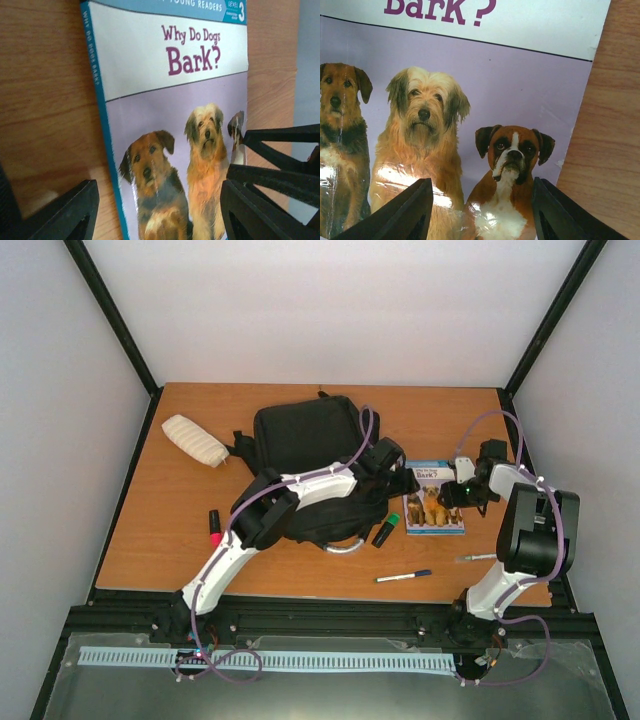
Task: Pack the student bag
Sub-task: Pick up the book from the center of the board.
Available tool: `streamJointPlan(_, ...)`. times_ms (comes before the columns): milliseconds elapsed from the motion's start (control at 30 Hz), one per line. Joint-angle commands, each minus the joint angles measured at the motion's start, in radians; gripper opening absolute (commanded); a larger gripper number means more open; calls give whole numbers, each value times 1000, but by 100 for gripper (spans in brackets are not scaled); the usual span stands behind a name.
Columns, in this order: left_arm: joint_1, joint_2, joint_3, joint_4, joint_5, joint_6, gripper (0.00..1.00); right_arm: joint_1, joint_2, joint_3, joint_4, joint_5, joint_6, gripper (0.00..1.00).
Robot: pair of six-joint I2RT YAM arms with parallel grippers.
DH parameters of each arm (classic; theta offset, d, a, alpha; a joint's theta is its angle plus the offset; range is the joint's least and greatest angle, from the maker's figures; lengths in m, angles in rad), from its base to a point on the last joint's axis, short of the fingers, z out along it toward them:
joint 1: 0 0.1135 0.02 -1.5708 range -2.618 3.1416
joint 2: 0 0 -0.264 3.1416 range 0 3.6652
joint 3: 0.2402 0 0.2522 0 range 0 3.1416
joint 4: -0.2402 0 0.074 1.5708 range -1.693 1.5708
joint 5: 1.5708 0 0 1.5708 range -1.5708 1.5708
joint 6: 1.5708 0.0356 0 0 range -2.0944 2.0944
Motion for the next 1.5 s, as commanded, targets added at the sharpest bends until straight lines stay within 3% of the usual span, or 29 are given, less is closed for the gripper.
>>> streamJointPlan(0,8,104,49,-47,35,-47,68,2,57,-12,-14,27,9,55)
streamJointPlan(267,0,175,108,88,233,-54,68,2,110,-10,-33,-11,-7,54)
streamJointPlan(500,-37,113,109,140,221,8,53,2,105,-13,-33,-13,-8,54)
streamJointPlan(667,-41,102,107,144,208,9,39,2,98,-18,-31,-6,-7,55)
streamJointPlan(933,-40,53,55,164,202,25,4,-9,50,-25,-29,-21,-8,56)
streamJointPlan(1100,-39,-94,-28,110,173,140,1,-90,-133,-20,-53,-99,17,63)
streamJointPlan(1300,-31,-335,-129,-41,161,314,1,-137,-467,-29,-143,-210,-57,85)
streamJointPlan(1467,-10,-491,-247,-99,248,424,1,-137,-787,-71,-163,-364,-99,99)
